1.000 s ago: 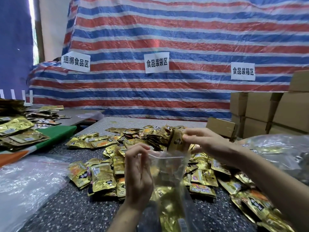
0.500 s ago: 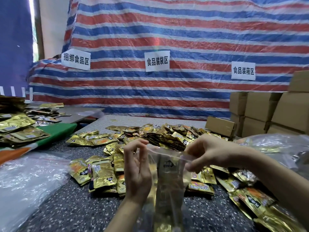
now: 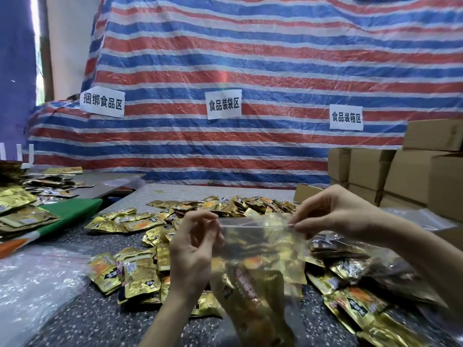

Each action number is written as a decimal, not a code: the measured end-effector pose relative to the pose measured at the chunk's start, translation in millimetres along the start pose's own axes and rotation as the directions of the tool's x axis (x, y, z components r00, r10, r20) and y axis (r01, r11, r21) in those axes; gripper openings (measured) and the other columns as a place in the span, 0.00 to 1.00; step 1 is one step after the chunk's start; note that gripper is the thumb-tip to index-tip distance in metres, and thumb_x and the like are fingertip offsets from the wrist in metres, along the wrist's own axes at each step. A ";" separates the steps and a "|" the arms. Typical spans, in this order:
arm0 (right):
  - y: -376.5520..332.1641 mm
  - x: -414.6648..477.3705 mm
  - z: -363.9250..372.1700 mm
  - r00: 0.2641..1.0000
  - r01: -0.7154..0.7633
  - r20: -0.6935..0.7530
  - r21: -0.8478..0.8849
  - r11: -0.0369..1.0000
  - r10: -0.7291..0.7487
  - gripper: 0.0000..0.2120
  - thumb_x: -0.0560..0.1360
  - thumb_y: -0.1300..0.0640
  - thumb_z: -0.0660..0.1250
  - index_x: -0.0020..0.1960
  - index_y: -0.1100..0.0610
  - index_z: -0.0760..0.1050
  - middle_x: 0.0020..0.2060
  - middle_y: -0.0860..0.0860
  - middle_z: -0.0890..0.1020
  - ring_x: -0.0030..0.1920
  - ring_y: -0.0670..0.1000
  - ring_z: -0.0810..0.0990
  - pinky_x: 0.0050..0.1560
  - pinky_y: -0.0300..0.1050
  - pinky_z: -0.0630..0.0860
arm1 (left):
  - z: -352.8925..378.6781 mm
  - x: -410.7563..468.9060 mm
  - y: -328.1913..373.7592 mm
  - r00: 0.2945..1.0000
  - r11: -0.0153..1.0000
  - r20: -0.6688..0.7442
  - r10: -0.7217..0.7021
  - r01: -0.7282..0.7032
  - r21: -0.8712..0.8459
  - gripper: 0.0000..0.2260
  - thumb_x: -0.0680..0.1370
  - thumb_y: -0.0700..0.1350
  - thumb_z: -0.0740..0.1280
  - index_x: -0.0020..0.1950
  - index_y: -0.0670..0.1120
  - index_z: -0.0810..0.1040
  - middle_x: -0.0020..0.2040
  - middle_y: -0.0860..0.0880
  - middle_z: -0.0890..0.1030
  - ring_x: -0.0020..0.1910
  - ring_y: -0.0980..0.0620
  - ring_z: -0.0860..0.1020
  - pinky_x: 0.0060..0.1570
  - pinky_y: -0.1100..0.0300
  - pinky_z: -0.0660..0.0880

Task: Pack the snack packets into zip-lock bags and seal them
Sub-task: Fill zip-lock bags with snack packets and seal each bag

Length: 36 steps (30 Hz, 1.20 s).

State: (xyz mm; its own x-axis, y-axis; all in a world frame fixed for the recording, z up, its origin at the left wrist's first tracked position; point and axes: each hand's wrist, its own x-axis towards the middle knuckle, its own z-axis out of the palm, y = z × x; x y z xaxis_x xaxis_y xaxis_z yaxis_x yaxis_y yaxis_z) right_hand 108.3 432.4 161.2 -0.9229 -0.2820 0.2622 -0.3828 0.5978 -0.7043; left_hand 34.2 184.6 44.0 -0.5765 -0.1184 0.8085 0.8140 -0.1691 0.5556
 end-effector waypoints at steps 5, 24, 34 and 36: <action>8.3 -9.8 2.3 0.976 0.023 -0.216 0.150 0.988 0.009 0.12 0.63 0.63 0.78 0.47 0.56 0.86 0.42 0.58 0.86 0.42 0.57 0.86 0.43 0.45 0.83 | 0.7 -2.4 -0.3 0.997 0.986 -0.023 -0.076 0.071 -0.150 0.12 0.72 0.42 0.71 0.54 0.43 0.77 0.42 0.47 0.84 0.39 0.50 0.84 0.41 0.61 0.81; 11.9 -26.9 1.4 0.962 0.104 -0.269 0.231 0.967 -0.039 0.09 0.64 0.63 0.75 0.44 0.59 0.84 0.41 0.56 0.85 0.39 0.49 0.84 0.40 0.37 0.79 | 8.4 -8.2 12.2 0.992 0.993 0.105 -0.073 0.082 -0.086 0.07 0.76 0.51 0.66 0.43 0.49 0.80 0.38 0.44 0.81 0.34 0.52 0.78 0.37 0.63 0.76; -13.9 -13.6 16.7 0.999 0.008 -0.031 -0.236 0.972 -0.016 0.27 0.63 0.31 0.67 0.57 0.42 0.81 0.52 0.38 0.83 0.53 0.37 0.79 0.57 0.45 0.75 | 20.8 -13.6 20.8 0.990 0.989 0.127 -0.062 0.078 -0.123 0.05 0.75 0.49 0.68 0.40 0.50 0.80 0.37 0.46 0.81 0.36 0.53 0.79 0.38 0.64 0.77; -28.4 -1.9 26.2 0.998 0.070 0.021 -0.350 0.934 -0.067 0.31 0.63 0.28 0.67 0.64 0.39 0.76 0.61 0.33 0.77 0.60 0.32 0.74 0.62 0.40 0.71 | 21.1 -13.2 23.2 0.986 0.992 0.158 -0.052 0.069 -0.108 0.05 0.75 0.50 0.68 0.41 0.50 0.80 0.38 0.44 0.81 0.37 0.48 0.80 0.38 0.55 0.79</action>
State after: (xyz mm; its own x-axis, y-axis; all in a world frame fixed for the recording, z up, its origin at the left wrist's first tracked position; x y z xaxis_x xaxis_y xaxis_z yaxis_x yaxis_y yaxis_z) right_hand 122.1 396.3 163.5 -0.8940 -0.3374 0.2950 -0.4372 0.8012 -0.4087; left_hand 62.2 202.9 50.3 -0.5992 0.0463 0.7993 0.7598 -0.2818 0.5859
